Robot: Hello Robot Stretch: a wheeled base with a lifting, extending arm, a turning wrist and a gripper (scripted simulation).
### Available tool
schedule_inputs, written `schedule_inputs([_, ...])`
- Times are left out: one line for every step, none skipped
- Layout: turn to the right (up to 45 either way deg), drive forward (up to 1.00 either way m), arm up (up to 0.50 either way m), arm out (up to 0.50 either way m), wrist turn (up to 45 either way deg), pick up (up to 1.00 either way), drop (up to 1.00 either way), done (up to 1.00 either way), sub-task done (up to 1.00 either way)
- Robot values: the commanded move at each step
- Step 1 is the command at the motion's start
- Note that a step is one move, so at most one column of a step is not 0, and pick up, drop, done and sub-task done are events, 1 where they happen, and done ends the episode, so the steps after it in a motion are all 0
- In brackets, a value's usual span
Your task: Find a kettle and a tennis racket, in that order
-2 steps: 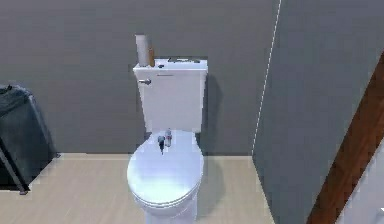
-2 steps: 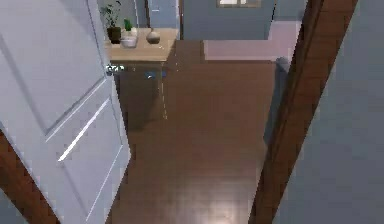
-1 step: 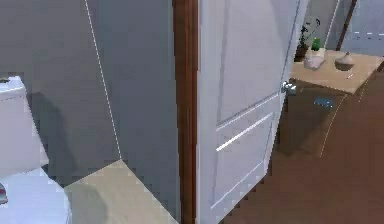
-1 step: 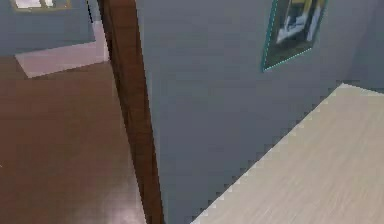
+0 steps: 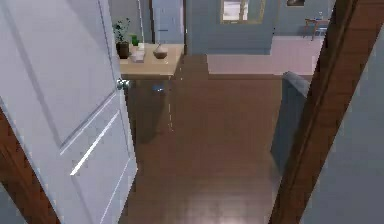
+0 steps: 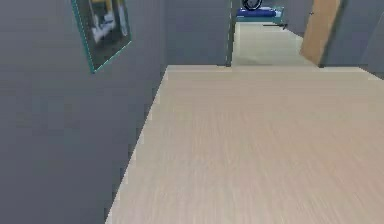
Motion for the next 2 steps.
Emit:
schedule_inputs([0.0,0.70,0.00,0.00,0.0,0.00,0.00,0.00,0.00])
schedule_inputs([21.0,0.00,0.00,0.00,0.0,0.00,0.00,0.00,0.00])
